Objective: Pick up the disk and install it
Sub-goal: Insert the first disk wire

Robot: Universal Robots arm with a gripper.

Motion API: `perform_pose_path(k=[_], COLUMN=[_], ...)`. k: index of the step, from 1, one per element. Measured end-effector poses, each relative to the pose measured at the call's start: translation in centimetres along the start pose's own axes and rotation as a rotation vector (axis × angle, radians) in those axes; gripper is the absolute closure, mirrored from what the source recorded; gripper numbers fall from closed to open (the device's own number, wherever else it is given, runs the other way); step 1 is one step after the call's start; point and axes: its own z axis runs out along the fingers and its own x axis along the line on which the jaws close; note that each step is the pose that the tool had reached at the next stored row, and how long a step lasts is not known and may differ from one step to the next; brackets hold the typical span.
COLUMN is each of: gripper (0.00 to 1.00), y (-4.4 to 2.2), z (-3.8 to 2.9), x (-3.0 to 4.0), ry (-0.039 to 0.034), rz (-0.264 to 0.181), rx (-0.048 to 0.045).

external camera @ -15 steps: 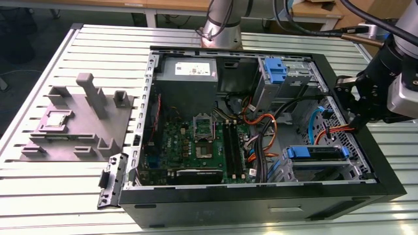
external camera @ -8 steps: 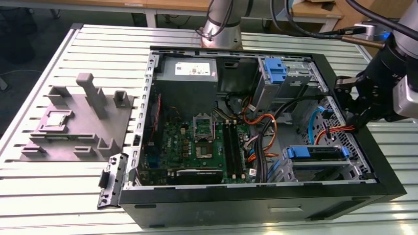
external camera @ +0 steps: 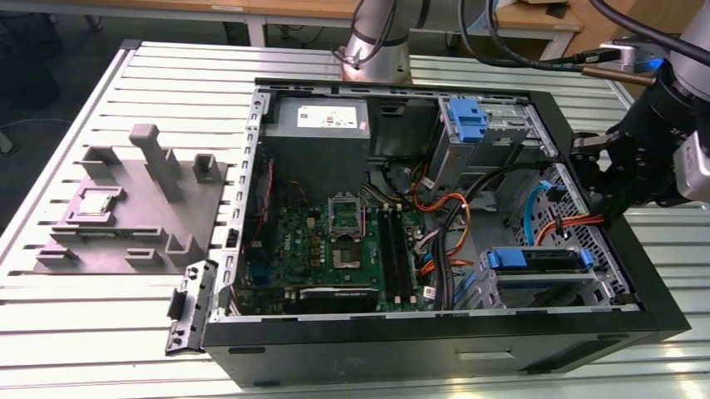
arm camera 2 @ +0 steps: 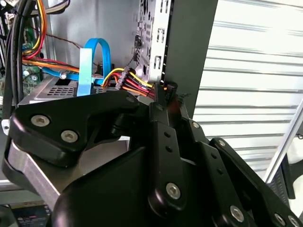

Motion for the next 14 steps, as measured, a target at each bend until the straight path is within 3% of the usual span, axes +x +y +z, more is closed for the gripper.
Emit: perform_pose_path(k=[6, 8, 12, 13, 14], gripper=[0.75, 0.75, 0.75, 0.75, 0.75], y=[-0.05, -0.06, -0.06, -0.08, -0.11], z=[-0.23, -0.23, -0.21, -0.19, -0.16], x=[0.06, 0.06, 0.06, 0.05, 0.01], ry=[-0.0043, -0.0032, 0.0248, 0.0276, 0.0277], rz=[-0.027, -0.037, -0.056, -0.06, -0.064], rx=[0.0042, 0.0016, -0.0319, -0.0388, -0.0392])
